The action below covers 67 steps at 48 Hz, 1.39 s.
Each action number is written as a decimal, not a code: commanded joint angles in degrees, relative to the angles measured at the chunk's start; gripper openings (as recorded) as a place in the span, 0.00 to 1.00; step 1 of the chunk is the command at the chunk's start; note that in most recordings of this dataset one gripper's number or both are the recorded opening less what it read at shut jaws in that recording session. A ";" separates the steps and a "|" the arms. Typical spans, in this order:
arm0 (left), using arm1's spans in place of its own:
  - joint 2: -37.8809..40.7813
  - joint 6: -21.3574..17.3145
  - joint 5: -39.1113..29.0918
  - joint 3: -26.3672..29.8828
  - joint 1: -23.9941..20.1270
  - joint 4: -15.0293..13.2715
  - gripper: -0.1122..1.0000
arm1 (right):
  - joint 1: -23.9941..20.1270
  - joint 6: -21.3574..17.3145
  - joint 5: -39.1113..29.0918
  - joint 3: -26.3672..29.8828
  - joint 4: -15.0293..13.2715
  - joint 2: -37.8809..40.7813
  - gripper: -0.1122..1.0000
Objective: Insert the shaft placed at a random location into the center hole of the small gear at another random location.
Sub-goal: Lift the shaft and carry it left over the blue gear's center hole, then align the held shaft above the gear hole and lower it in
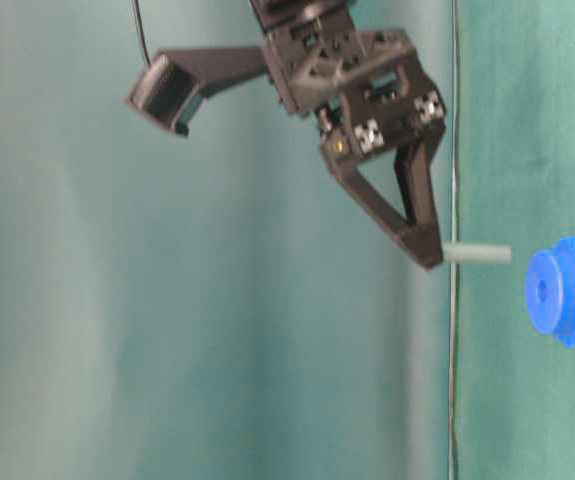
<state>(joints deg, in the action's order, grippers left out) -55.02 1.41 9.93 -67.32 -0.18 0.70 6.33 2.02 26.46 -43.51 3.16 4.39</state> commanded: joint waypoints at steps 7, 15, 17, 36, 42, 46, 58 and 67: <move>0.44 0.09 0.26 0.97 -0.09 0.09 0.10 | -0.79 0.97 -0.18 3.87 0.00 0.88 0.22; 0.44 0.09 0.26 0.88 -0.09 0.09 0.10 | -0.88 0.97 -0.18 4.48 0.00 1.23 0.22; 0.44 0.00 0.26 0.97 -0.09 0.09 0.10 | -0.88 0.97 -0.26 4.57 0.00 1.32 0.22; 0.44 0.00 0.26 0.88 -0.09 0.09 0.10 | -0.70 1.05 0.18 4.83 0.00 3.08 0.22; 0.44 0.09 0.26 0.97 -0.09 0.09 0.10 | -0.35 1.14 0.09 5.10 0.00 4.48 0.22; 0.44 0.00 0.18 0.88 -0.09 0.09 0.10 | -0.18 1.14 0.18 5.27 0.00 5.10 0.22; 0.44 0.09 0.26 0.97 -0.09 0.09 0.10 | -0.18 1.14 0.18 5.10 0.00 5.54 0.22; 0.44 0.00 0.18 0.97 0.00 0.09 0.10 | -0.09 1.14 -0.09 4.92 0.00 4.75 0.22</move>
<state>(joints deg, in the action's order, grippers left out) -55.02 1.41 9.84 -67.32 -0.18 0.62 6.06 2.20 26.46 -39.11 3.16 10.46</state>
